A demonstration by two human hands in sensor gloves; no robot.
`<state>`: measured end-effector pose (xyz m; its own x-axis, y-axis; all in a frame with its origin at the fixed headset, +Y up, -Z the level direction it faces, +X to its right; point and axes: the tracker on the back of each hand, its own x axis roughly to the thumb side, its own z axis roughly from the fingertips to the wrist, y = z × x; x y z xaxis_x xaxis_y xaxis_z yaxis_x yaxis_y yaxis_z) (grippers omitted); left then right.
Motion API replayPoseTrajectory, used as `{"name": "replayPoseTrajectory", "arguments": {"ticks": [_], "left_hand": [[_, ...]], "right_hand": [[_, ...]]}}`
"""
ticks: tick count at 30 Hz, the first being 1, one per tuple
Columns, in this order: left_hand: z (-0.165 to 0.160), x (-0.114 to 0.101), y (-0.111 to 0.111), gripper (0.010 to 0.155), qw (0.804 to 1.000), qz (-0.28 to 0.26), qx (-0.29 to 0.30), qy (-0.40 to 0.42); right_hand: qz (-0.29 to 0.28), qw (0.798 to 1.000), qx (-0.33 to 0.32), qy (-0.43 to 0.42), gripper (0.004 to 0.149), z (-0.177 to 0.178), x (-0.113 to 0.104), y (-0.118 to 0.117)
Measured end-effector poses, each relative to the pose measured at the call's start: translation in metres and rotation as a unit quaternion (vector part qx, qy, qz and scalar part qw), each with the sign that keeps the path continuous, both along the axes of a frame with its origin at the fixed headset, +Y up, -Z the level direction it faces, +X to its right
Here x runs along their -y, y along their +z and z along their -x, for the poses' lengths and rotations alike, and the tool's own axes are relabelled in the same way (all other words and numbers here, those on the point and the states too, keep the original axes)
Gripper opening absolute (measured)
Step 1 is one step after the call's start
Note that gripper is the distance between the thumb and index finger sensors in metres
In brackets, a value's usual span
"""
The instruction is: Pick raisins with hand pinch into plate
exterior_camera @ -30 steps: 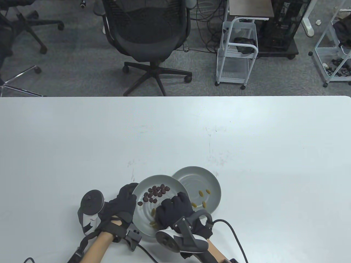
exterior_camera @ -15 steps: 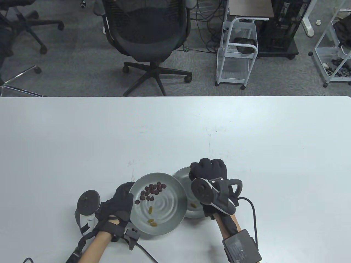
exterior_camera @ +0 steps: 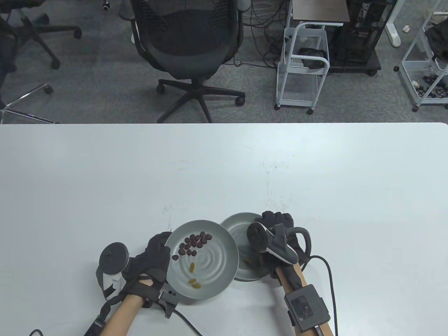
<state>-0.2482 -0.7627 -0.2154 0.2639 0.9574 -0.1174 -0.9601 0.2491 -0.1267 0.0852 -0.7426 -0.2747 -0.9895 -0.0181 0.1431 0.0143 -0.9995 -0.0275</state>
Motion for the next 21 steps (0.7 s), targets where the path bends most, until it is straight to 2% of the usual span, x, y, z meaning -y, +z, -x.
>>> {"name": "replayPoseTrajectory", "arguments": {"ticks": [10,16,21], "left_hand": [[0.000,0.000,-0.001,0.056,1.000,0.001,0.002,-0.001],[0.000,0.000,-0.001,0.056,1.000,-0.002,0.003,0.000],[0.000,0.000,-0.001,0.056,1.000,-0.006,0.005,-0.002]], "right_hand": [[0.005,1.000,0.003,0.021,0.040,0.000,0.005,0.000],[-0.056,0.998,0.009,-0.011,0.044,-0.002,-0.020,0.010],[-0.124,0.991,-0.029,-0.050,0.045,0.011,-0.053,0.038]]}}
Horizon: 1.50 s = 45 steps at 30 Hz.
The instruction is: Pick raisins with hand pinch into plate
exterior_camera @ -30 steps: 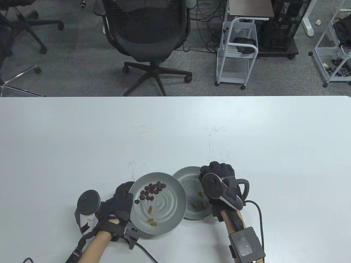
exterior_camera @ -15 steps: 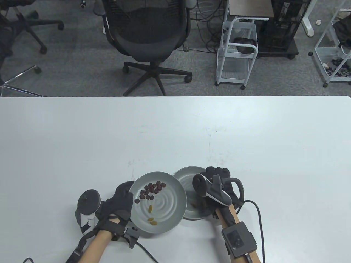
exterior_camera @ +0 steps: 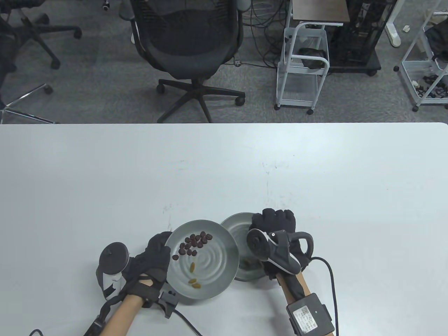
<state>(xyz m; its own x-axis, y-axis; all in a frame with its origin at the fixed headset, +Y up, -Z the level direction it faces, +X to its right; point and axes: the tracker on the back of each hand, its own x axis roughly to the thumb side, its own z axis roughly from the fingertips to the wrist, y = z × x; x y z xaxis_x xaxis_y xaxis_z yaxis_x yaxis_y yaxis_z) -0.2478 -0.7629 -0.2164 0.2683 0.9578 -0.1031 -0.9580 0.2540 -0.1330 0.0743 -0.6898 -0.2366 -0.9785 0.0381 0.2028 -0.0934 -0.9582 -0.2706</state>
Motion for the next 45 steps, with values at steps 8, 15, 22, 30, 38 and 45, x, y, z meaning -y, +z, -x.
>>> {"name": "replayPoseTrajectory", "arguments": {"ticks": [8,15,22,30,38,45], "left_hand": [[-0.001,0.001,0.000,0.056,1.000,-0.001,0.009,-0.006],[-0.002,0.001,0.000,0.056,1.000,-0.003,0.015,-0.009],[-0.003,0.001,0.000,0.056,1.000,-0.006,0.019,-0.012],[-0.004,0.002,0.000,0.056,1.000,-0.009,0.022,-0.014],[-0.003,0.001,0.000,0.056,1.000,-0.008,0.018,-0.008],[-0.003,0.001,0.000,0.056,1.000,-0.002,0.019,-0.003]], "right_hand": [[-0.011,0.986,-0.166,-0.005,0.043,0.068,-0.020,0.055],[0.015,0.969,-0.234,0.077,0.048,0.108,-0.008,0.076],[0.060,0.964,-0.237,0.108,0.050,0.114,0.004,0.070],[0.047,0.962,-0.252,0.097,0.046,0.115,0.005,0.069],[0.029,0.962,-0.257,0.090,0.043,0.114,0.004,0.069],[0.027,0.961,-0.259,0.090,0.045,0.114,0.005,0.070]]}}
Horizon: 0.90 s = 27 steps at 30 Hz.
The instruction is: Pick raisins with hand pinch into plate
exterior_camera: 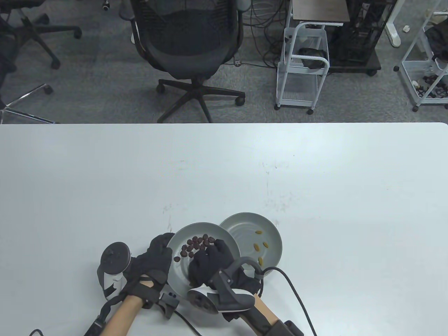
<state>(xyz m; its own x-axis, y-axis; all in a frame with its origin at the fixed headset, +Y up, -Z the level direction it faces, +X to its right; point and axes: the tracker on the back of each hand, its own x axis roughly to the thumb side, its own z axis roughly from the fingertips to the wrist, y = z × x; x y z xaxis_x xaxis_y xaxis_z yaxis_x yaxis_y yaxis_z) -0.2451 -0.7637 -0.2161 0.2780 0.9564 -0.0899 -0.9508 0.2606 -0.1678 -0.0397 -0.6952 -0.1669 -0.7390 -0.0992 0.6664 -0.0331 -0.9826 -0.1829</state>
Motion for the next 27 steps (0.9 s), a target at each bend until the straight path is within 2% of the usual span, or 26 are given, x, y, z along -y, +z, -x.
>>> {"name": "replayPoseTrajectory", "arguments": {"ticks": [3,5,12,17,20,23,27], "left_hand": [[0.000,0.002,0.000,0.056,1.000,0.008,0.005,0.007],[-0.001,0.003,0.000,0.056,1.000,0.011,0.005,0.002],[-0.002,0.003,-0.002,0.056,1.000,0.010,0.005,-0.001],[-0.001,0.003,-0.002,0.056,1.000,0.006,-0.004,0.006],[0.000,0.003,-0.002,0.056,1.000,0.008,-0.007,0.010],[0.000,0.003,-0.002,0.056,1.000,0.008,-0.007,0.011],[0.001,0.003,-0.001,0.056,1.000,0.006,-0.008,0.009]], "right_hand": [[0.000,1.000,-0.006,-0.001,0.041,0.001,0.001,0.000],[0.015,1.000,-0.006,0.000,0.041,0.002,0.004,0.000],[0.009,1.000,-0.005,0.006,0.041,0.002,0.007,-0.001],[-0.004,1.000,0.002,-0.031,0.041,-0.008,-0.005,-0.001],[-0.014,0.997,0.034,-0.069,0.041,-0.028,-0.018,-0.008],[-0.017,0.988,0.089,-0.128,0.041,-0.061,-0.029,-0.023],[-0.024,0.972,0.167,-0.161,0.041,-0.099,-0.025,-0.046]]}}
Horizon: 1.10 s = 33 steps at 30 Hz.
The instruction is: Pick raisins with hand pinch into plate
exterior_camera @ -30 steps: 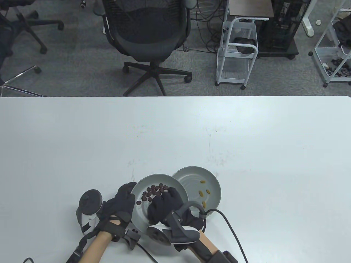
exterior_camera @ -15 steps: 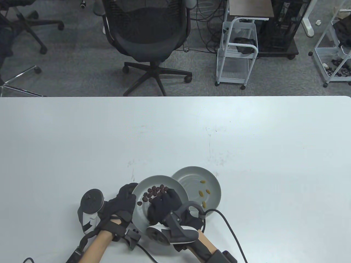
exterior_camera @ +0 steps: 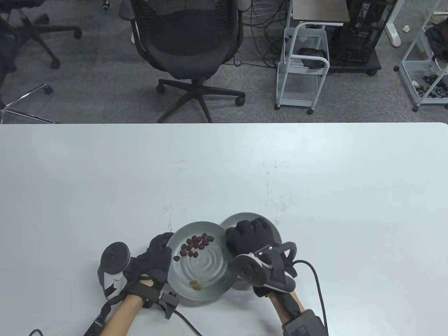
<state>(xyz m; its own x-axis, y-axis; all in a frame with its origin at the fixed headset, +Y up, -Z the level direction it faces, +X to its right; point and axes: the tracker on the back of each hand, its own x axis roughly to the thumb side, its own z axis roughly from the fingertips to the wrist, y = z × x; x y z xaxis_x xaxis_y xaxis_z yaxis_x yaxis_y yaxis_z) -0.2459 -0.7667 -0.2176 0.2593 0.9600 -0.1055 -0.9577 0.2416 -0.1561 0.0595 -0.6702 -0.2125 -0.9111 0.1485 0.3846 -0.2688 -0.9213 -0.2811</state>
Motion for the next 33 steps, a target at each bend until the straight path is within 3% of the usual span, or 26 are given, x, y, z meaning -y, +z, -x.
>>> {"name": "replayPoseTrajectory", "arguments": {"ticks": [5,11,17,27,30,33], "left_hand": [[0.000,0.000,0.000,0.056,1.000,0.000,-0.003,0.002],[0.002,-0.001,0.001,0.056,1.000,-0.003,-0.012,0.009],[0.002,-0.001,0.001,0.056,1.000,-0.005,-0.016,0.010],[0.002,-0.001,0.001,0.056,1.000,-0.004,-0.016,0.010],[0.003,-0.001,0.001,0.056,1.000,-0.005,-0.016,0.010],[0.003,-0.001,0.001,0.056,1.000,-0.006,-0.016,0.010]], "right_hand": [[0.047,0.996,0.070,0.017,0.041,-0.025,0.025,-0.023],[0.136,0.986,0.054,0.081,0.041,-0.018,0.058,-0.040],[0.158,0.976,0.052,0.137,0.040,-0.004,0.077,-0.047],[0.165,0.971,0.063,0.164,0.039,0.000,0.083,-0.050],[0.147,0.976,0.070,0.143,0.042,-0.004,0.074,-0.049],[0.096,0.985,0.085,0.116,0.044,-0.010,0.058,-0.043]]}}
